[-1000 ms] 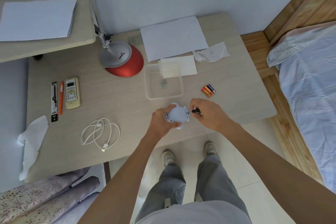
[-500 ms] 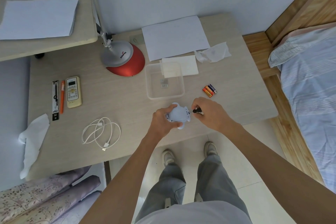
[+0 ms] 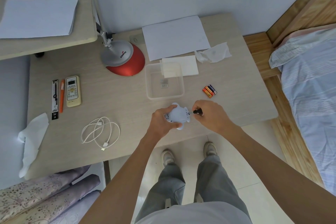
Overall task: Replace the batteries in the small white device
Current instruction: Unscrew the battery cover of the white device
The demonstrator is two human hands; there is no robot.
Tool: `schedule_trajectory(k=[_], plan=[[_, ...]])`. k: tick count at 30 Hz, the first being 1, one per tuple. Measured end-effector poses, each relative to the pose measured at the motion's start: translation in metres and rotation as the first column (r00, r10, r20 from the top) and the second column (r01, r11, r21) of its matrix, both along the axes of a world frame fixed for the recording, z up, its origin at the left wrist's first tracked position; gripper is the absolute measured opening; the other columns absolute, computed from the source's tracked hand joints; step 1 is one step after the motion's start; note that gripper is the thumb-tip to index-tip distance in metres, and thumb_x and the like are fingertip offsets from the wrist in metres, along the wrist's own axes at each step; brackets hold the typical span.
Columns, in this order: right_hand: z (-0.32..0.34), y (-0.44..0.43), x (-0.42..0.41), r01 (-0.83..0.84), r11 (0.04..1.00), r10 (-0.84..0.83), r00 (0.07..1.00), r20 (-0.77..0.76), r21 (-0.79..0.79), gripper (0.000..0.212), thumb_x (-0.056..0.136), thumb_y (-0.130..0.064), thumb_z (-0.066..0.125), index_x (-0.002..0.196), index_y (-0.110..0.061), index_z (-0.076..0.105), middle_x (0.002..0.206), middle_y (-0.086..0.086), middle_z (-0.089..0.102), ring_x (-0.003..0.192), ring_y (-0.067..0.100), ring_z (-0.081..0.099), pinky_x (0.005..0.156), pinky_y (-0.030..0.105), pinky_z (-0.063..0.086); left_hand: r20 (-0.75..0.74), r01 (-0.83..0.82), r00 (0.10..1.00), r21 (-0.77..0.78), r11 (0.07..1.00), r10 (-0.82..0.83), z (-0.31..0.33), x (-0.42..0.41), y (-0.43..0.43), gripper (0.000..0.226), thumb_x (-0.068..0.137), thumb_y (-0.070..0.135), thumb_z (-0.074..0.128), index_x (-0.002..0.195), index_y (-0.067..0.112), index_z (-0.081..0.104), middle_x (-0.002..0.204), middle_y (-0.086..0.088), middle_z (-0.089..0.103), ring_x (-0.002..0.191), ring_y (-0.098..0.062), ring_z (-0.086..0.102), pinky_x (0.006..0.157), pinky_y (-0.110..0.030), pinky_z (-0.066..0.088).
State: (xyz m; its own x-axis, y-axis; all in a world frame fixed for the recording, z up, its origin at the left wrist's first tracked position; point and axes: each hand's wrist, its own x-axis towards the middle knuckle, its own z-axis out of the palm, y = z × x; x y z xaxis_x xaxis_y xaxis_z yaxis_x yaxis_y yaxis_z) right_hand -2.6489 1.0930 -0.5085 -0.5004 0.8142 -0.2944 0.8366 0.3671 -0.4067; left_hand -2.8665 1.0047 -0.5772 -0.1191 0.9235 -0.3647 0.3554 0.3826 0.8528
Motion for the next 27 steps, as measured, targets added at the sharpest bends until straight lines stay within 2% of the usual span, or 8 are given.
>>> schedule_trajectory(k=[5, 7, 9, 12, 14, 19, 23, 27], plan=[[0.002, 0.005, -0.002, 0.005, 0.999, -0.010, 0.995, 0.097, 0.054, 0.021, 0.097, -0.043, 0.068, 0.093, -0.024, 0.072, 0.086, -0.007, 0.072, 0.079, 0.019, 0.068, 0.070, 0.037, 0.055, -0.005, -0.010, 1.000, -0.010, 1.000, 0.010, 0.001, 0.000, 0.000, 0.086, 0.066, 0.031, 0.101, 0.145, 0.030, 0.066, 0.126, 0.002, 0.072, 0.109, -0.020, 0.070, 0.086, -0.027, 0.062], [0.006, 0.010, 0.000, 0.060, 0.996, -0.064, 0.995, 0.071, 0.060, 0.025, 0.097, -0.048, 0.067, 0.089, -0.024, 0.073, 0.080, -0.008, 0.071, 0.075, 0.018, 0.066, 0.069, 0.035, 0.054, -0.005, -0.016, 1.000, -0.015, 1.000, 0.016, 0.001, 0.000, 0.000, 0.086, 0.066, 0.029, 0.102, 0.144, 0.030, 0.067, 0.126, 0.002, 0.072, 0.108, -0.020, 0.070, 0.083, -0.021, 0.059], [0.008, 0.021, 0.009, 0.209, 0.978, -0.207, 0.977, -0.043, 0.028, 0.025, 0.095, -0.049, 0.069, 0.086, -0.026, 0.072, 0.077, -0.009, 0.070, 0.073, 0.017, 0.065, 0.068, 0.033, 0.051, 0.003, -0.020, 1.000, -0.019, 1.000, 0.020, 0.002, 0.000, -0.001, 0.085, 0.066, 0.025, 0.102, 0.144, 0.028, 0.067, 0.126, 0.002, 0.071, 0.107, -0.019, 0.069, 0.079, -0.013, 0.055], [0.006, 0.046, 0.033, 0.458, 0.888, -0.454, 0.848, -0.273, -0.053, 0.019, 0.091, -0.044, 0.077, 0.087, -0.025, 0.077, 0.081, -0.010, 0.076, 0.078, 0.012, 0.072, 0.074, 0.036, 0.058, 0.009, -0.016, 1.000, -0.021, 1.000, 0.016, 0.005, 0.000, -0.001, 0.084, 0.067, 0.022, 0.102, 0.143, 0.027, 0.067, 0.126, 0.003, 0.072, 0.105, -0.016, 0.068, 0.077, -0.009, 0.053], [0.004, 0.062, 0.053, 0.597, 0.800, -0.578, 0.743, -0.338, -0.058, 0.016, 0.086, -0.037, 0.081, 0.088, -0.021, 0.081, 0.081, -0.010, 0.078, 0.078, 0.009, 0.074, 0.079, 0.038, 0.062, 0.018, -0.021, 1.000, -0.024, 0.999, 0.022, 0.006, -0.001, -0.001, 0.084, 0.067, 0.022, 0.102, 0.143, 0.028, 0.067, 0.126, 0.004, 0.072, 0.105, -0.016, 0.069, 0.079, -0.012, 0.055], [-0.021, 0.083, 0.101, 0.801, 0.596, -0.780, 0.565, -0.271, -0.046, 0.020, 0.078, -0.038, 0.081, 0.092, -0.024, 0.081, 0.083, -0.009, 0.078, 0.082, 0.014, 0.075, 0.080, 0.041, 0.064, 0.043, -0.048, 0.998, -0.024, 0.999, 0.049, 0.007, -0.001, -0.003, 0.084, 0.066, 0.025, 0.103, 0.142, 0.030, 0.069, 0.127, 0.005, 0.072, 0.108, -0.016, 0.071, 0.089, -0.026, 0.062], [-0.047, 0.085, 0.120, 0.849, 0.523, -0.844, 0.505, -0.183, -0.068, 0.024, 0.077, -0.038, 0.082, 0.096, -0.024, 0.081, 0.088, -0.006, 0.079, 0.086, 0.020, 0.075, 0.080, 0.042, 0.064, 0.064, -0.067, 0.996, -0.033, 0.997, 0.069, 0.004, -0.003, -0.004, 0.083, 0.064, 0.023, 0.104, 0.140, 0.030, 0.069, 0.130, 0.005, 0.072, 0.113, -0.017, 0.072, 0.097, -0.038, 0.064], [-0.060, 0.090, 0.121, 0.884, 0.461, -0.879, 0.444, -0.174, -0.076, 0.027, 0.076, -0.041, 0.084, 0.095, -0.022, 0.079, 0.086, -0.005, 0.076, 0.081, 0.020, 0.073, 0.072, 0.034, 0.058, 0.067, -0.080, 0.994, -0.037, 0.996, 0.083, 0.002, -0.003, -0.004, 0.081, 0.064, 0.022, 0.104, 0.138, 0.028, 0.071, 0.130, 0.004, 0.073, 0.114, -0.019, 0.073, 0.097, -0.038, 0.064]])
